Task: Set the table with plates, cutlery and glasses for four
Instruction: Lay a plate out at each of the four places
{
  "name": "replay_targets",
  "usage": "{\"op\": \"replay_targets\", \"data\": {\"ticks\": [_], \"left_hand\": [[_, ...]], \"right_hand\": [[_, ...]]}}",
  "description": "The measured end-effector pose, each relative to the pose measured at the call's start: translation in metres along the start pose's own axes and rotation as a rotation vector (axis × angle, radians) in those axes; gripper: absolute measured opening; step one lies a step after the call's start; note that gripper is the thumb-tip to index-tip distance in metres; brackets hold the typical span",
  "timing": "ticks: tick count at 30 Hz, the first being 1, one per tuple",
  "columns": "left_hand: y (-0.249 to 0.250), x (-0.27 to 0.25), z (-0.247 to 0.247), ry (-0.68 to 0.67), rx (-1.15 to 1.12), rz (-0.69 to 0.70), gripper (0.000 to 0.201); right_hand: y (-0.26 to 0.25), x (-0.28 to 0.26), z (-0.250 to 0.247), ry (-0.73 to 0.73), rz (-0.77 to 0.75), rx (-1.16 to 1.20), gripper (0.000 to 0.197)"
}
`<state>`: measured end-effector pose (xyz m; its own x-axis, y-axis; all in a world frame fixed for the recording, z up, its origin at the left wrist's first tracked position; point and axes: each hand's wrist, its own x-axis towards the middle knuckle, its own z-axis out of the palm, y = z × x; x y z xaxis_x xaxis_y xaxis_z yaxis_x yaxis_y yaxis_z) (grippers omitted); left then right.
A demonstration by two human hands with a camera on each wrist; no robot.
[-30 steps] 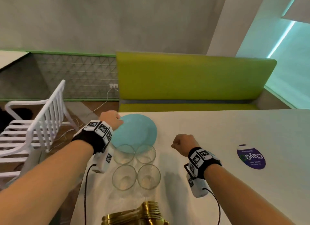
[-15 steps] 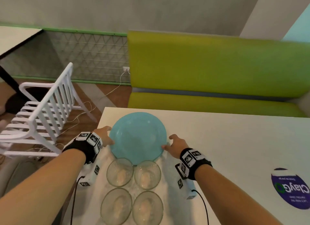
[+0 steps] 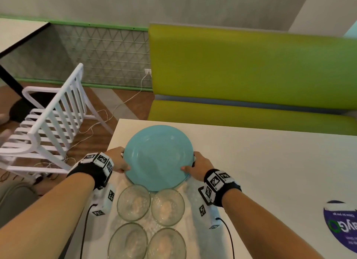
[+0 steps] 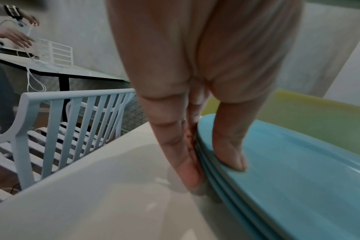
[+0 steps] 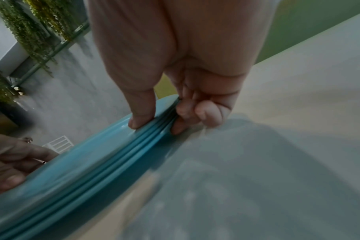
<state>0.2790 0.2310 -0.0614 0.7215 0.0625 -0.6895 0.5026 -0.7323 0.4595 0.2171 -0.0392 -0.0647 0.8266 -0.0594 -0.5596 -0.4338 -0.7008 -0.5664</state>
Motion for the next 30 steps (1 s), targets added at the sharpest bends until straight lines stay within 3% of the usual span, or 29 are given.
{"op": "replay_targets", "data": {"ticks": [5,14,19,22,30], "left_hand": [[0.009,-0.011,-0.013,0.053,-0.038,0.054,0.069],[0.050,-0.075,-0.053,0.097,-0.074,0.245,0.065],[0.058,-0.123,-0.061,0.056,-0.164,0.392,0.050],[0.053,-0.153,-0.056,-0.027,-0.192,0.452,0.031],[0.039,-0.224,-0.008,-0.205,-0.307,0.538,0.013]], "right_hand": [[-0.006,-0.004,-0.005,0.095,-0.027,0.071,0.068],[-0.036,-0.054,-0.039,0.293,-0.148,0.123,0.067],[-0.039,-0.119,-0.053,0.426,-0.185,0.132,0.061],[-0.031,-0.161,-0.050,0.457,-0.167,0.162,0.056],[0.013,-0.258,-0.030,0.606,-0.062,0.374,0.048]]}}
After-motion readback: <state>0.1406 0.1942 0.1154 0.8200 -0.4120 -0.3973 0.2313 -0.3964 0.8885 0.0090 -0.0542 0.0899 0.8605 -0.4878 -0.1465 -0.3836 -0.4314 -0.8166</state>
